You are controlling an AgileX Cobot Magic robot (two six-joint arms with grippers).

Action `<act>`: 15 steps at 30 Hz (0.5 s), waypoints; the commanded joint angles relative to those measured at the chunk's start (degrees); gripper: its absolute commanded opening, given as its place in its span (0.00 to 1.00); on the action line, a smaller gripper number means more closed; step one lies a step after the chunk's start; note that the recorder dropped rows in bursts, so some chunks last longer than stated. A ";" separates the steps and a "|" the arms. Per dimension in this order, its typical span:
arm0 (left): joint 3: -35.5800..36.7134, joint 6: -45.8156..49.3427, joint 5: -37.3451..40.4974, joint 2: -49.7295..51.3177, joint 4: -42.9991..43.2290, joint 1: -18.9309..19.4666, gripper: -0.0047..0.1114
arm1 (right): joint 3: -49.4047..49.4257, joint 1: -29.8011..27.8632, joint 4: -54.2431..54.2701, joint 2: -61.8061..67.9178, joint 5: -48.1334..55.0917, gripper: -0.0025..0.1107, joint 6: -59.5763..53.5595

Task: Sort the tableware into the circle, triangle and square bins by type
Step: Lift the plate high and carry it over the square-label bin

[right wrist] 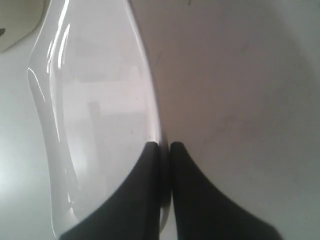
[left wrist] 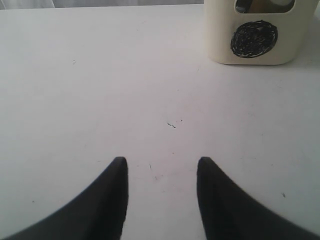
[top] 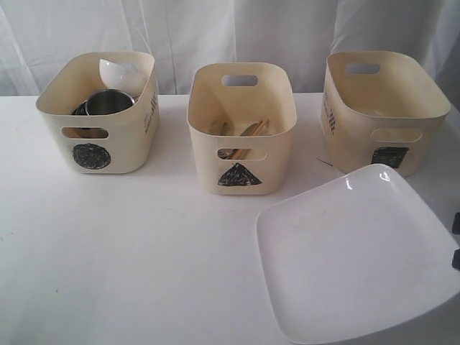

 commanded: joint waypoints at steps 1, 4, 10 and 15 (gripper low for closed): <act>0.15 -0.54 0.17 -0.25 -0.05 0.14 0.46 | -2.20 0.18 1.12 -0.63 -0.30 0.02 0.37; 0.15 -0.54 0.17 -0.25 -0.05 0.14 0.46 | -4.39 0.18 1.23 -0.63 -0.30 0.02 0.37; 0.15 -0.54 0.17 -0.25 -0.05 0.14 0.46 | -8.05 0.18 1.23 -0.63 -0.19 0.02 0.37; 0.15 -0.54 0.17 -0.25 -0.05 0.14 0.46 | -8.52 0.18 1.23 -0.63 0.14 0.02 0.37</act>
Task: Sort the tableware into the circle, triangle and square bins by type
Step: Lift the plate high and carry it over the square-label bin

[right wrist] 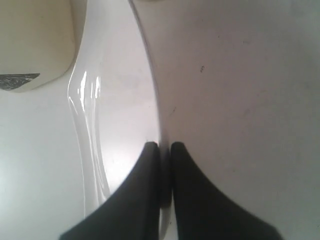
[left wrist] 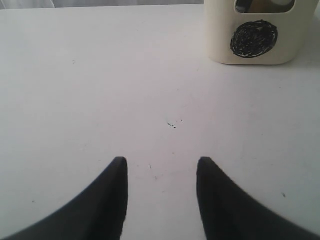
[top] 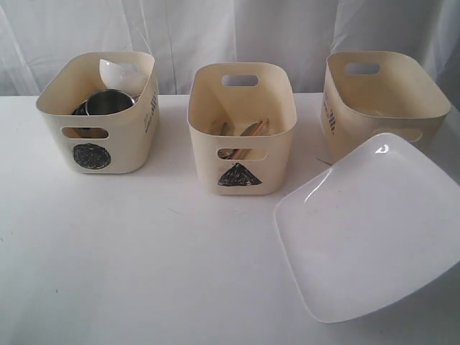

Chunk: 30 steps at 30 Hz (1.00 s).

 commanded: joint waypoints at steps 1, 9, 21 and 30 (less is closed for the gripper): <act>0.15 -0.54 0.17 -0.25 -0.05 0.14 0.46 | -0.77 0.04 1.31 -0.59 0.33 0.02 0.37; 0.15 -0.54 0.17 -0.25 -0.05 0.14 0.46 | -0.50 0.04 0.64 -0.59 1.33 0.02 0.37; 0.15 -0.54 0.17 -0.25 -0.05 0.14 0.46 | -1.96 1.12 1.93 -1.36 0.69 0.02 0.37; 0.15 -0.54 0.17 -0.25 -0.05 0.14 0.46 | -8.73 4.05 2.08 -4.82 -0.35 0.02 2.41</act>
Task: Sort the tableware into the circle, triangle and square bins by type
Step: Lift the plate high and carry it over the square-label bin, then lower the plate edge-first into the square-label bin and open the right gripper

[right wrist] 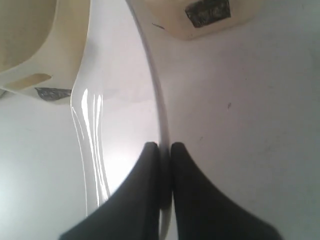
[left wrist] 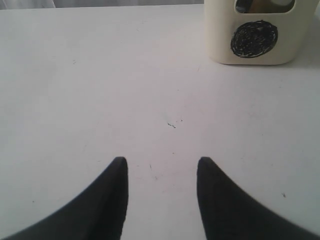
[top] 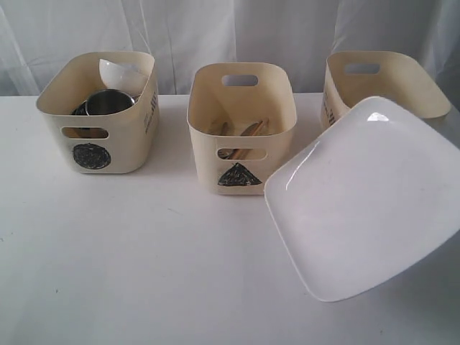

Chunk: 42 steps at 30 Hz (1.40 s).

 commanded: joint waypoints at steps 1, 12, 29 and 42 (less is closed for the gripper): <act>0.15 -0.54 0.17 -0.25 -0.05 0.14 0.46 | -4.29 0.59 2.28 -1.33 -2.68 0.02 1.72; 0.15 -0.54 0.17 -0.25 -0.05 0.14 0.46 | -10.95 0.59 -2.65 -1.33 -11.52 0.02 2.66; 0.15 -0.54 0.17 -0.25 -0.05 0.14 0.46 | -25.12 0.59 -8.53 9.59 -22.89 0.02 4.60; 0.15 -0.54 0.17 -0.25 -0.05 0.14 0.46 | -36.65 0.59 -12.94 26.67 -35.53 0.02 4.63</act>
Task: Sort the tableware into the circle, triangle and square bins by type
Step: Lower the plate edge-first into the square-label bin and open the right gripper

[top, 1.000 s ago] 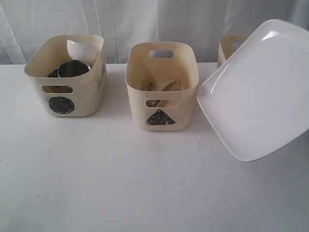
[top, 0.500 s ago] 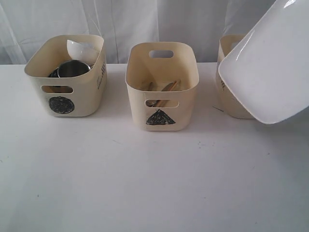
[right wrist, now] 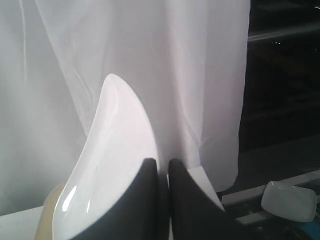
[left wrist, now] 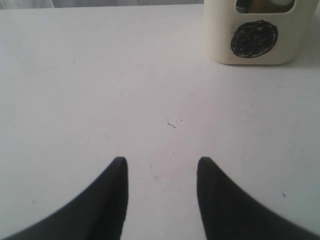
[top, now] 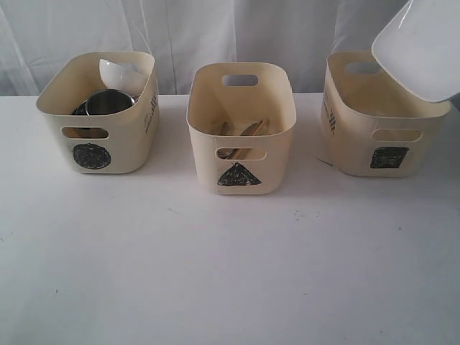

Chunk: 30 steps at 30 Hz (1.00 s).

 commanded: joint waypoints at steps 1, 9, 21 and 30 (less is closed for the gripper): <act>0.15 -0.54 0.17 -0.25 -0.05 0.14 0.46 | -1.90 0.00 -0.32 4.21 -7.02 0.02 0.70; 0.15 -0.54 0.17 -0.25 -0.05 0.14 0.46 | -2.71 0.14 -0.54 10.25 -10.48 0.02 0.70; 0.15 -0.54 0.17 -0.25 -0.05 0.14 0.46 | -4.48 2.49 -0.89 16.07 -13.33 0.02 0.70; 0.15 -0.54 0.17 -0.25 -0.05 0.14 0.46 | -4.70 4.00 -2.00 19.38 -15.20 0.02 0.22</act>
